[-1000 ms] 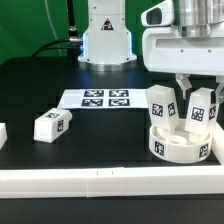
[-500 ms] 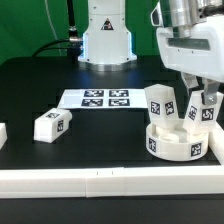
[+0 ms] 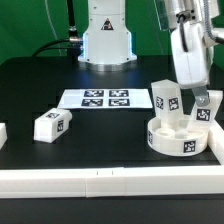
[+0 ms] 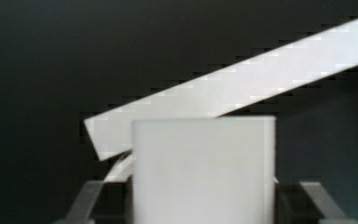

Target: Assemble stool

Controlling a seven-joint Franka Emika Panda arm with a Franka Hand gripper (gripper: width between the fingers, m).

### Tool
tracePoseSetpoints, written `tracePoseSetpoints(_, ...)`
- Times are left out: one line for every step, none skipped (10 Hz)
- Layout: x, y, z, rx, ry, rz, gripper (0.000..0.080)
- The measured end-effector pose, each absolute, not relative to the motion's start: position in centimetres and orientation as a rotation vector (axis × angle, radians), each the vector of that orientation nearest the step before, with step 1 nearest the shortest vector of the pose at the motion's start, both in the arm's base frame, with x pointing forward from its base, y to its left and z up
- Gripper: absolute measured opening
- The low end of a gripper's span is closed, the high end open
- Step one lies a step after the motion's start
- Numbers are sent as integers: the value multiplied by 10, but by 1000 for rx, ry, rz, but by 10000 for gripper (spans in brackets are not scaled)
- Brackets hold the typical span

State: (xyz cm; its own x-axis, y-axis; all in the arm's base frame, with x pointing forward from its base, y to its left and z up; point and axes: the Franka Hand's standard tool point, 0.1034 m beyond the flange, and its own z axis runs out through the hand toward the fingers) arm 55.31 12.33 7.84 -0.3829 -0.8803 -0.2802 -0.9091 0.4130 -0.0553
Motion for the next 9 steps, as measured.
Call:
tracePoseSetpoints(553,123,78,-1557,2411,158,337)
tracePoseSetpoints(553,123,79,-1583,2398,160,418)
tracePoseSetpoints(555,120,86,-1695,2326,147,584)
tracePoseSetpoints(561,113,98,-1781,2245,119,584)
tracePoseSetpoints(566,108,109,-1861,2154,84,636)
tracePoseSetpoints(571,99,120,-1940,2039,2,646)
tracePoseSetpoints(571,89,125,-1989,1975,-41,646)
tracePoseSetpoints(571,87,127,-1957,2014,-17,649)
tracePoseSetpoints(570,88,124,-1963,2013,-14,649)
